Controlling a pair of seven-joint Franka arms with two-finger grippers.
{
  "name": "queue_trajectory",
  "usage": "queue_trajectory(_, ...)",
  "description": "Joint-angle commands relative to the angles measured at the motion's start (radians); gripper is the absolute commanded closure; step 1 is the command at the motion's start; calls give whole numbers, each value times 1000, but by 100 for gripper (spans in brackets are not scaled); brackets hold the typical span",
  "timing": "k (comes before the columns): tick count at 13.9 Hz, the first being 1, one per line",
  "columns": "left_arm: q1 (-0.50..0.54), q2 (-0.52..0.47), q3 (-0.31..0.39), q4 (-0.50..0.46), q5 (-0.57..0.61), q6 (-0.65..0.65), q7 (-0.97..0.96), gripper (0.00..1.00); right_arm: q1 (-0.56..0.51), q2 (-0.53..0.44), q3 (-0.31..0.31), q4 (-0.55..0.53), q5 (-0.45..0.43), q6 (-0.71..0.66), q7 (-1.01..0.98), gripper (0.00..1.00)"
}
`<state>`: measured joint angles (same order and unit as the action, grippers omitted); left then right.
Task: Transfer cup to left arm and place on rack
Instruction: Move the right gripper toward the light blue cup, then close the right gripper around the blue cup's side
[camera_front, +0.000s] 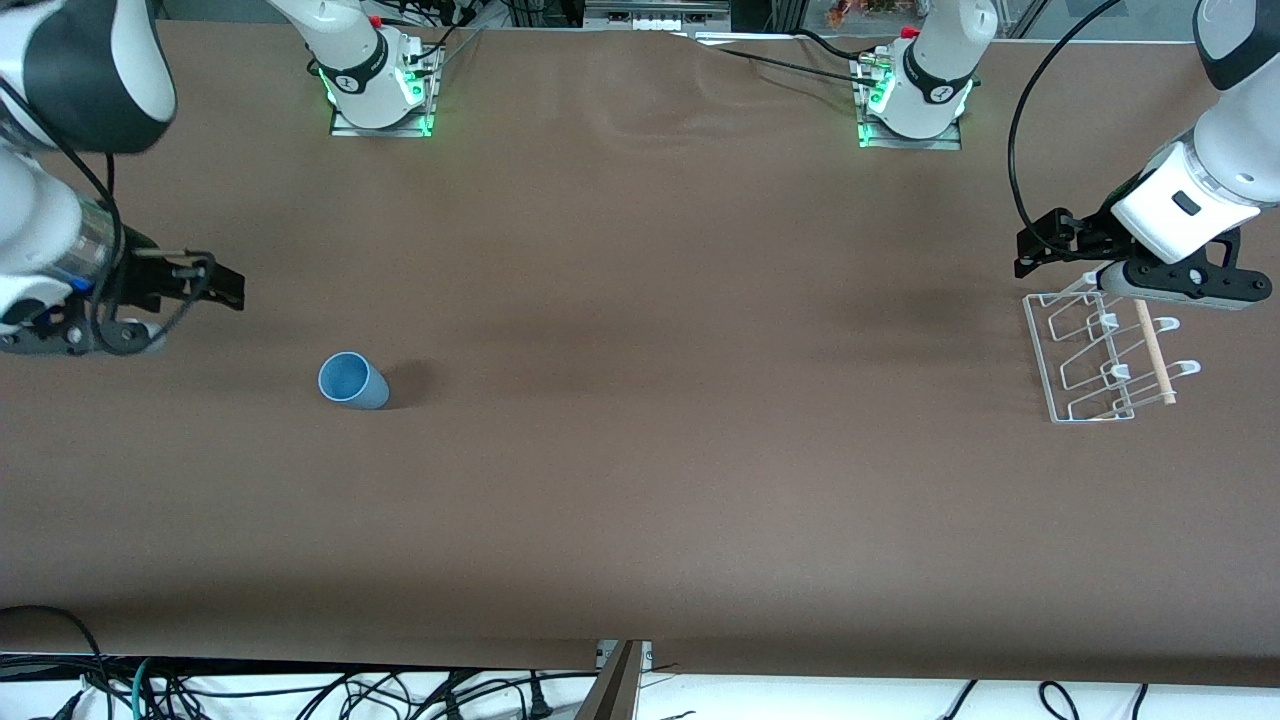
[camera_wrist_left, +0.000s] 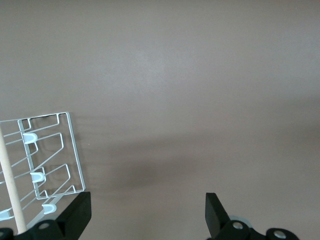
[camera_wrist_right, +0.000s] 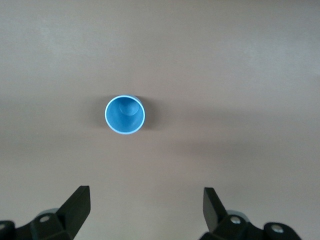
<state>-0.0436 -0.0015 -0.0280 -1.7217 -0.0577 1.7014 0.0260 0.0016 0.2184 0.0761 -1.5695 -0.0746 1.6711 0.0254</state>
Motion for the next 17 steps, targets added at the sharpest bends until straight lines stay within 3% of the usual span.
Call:
queue_trajectory(1, -5, 12, -1, 22, 25, -3, -11, 0, 3, 93, 2, 25, -10, 48, -4, 0)
queue_trajectory(5, -5, 12, -1, 21, 25, -5, -11, 0, 11, 191, 4, 10, -4, 125, 1, 0)
queue_trajectory(12, -5, 11, -1, 21, 25, -5, -11, 0, 12, 225, 5, -174, 4, 393, 13, 0)
queue_trajectory(17, -5, 11, -1, 21, 25, -5, -11, 0, 8, 239, 4, -216, 4, 423, 11, 0)
